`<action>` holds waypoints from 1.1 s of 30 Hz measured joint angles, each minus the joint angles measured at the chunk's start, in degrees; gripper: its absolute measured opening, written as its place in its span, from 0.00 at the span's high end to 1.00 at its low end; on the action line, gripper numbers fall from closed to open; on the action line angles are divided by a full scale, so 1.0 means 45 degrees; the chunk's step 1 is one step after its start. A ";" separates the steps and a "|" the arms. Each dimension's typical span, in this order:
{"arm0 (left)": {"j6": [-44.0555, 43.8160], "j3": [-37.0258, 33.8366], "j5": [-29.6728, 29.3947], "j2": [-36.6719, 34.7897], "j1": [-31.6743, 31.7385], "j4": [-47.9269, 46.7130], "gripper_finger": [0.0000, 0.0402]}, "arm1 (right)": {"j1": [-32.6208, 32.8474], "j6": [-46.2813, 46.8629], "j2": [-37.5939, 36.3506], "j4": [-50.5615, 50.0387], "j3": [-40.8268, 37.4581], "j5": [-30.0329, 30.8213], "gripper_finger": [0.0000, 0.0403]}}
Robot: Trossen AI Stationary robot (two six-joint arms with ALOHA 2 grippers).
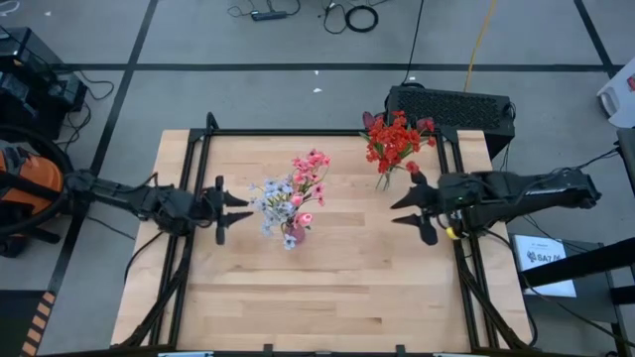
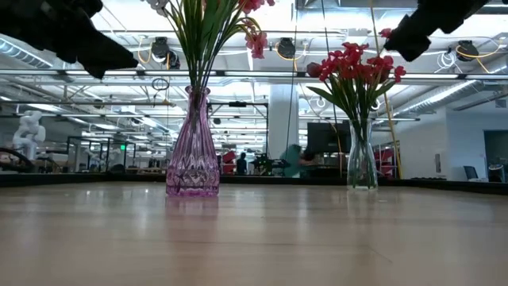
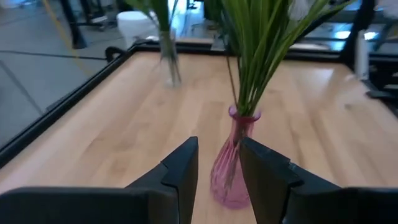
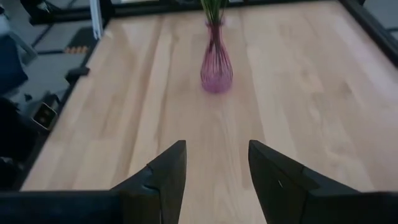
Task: Sort flowers into vase by color
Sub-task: Return to Home Position
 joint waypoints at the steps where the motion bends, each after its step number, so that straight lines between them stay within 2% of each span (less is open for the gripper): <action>1: 0.0184 0.0000 0.0561 -0.0120 0.0387 0.0032 0.69 | 0.0030 0.0002 -0.0186 0.0003 0.0000 0.0008 0.59; 4: 0.0825 0.0005 0.2106 -0.0216 0.1583 0.0448 0.69 | 0.0035 0.0000 -0.0661 0.0003 0.0000 0.0018 0.59; 7: 0.1091 -0.0188 0.3098 -0.0231 0.2623 0.1102 0.69 | 0.0032 0.0010 -0.0905 -0.0018 0.0000 0.0065 0.59; 12: 0.0599 -0.2108 0.4975 -0.0532 0.3431 0.4417 0.69 | 0.0080 0.0376 -0.1007 -0.0268 0.0000 0.0059 0.59; 16: -0.0214 -0.3258 0.5062 -0.1343 0.3466 0.5422 0.69 | 0.0341 0.0666 -0.1010 -0.0283 0.0000 0.0056 0.59; 21: -0.0736 -0.3663 0.5045 -0.2745 0.3465 0.4152 0.69 | 0.0685 0.1132 -0.1151 -0.0418 0.0000 0.0060 0.59; 26: -0.0620 -0.3669 0.4797 -0.4303 0.3465 0.2823 0.69 | 0.0997 0.0698 -0.1669 -0.0325 -0.0113 0.0057 0.59; 30: -0.0140 -0.3672 0.4720 -0.5370 0.3465 0.2106 0.69 | 0.0998 -0.0134 -0.2616 0.0761 -0.1211 0.0076 0.59; 33: -0.0078 -0.3672 0.4698 -0.5527 0.3465 0.1691 0.69 | 0.0945 -0.0118 -0.3477 0.2007 -0.2503 0.0129 0.59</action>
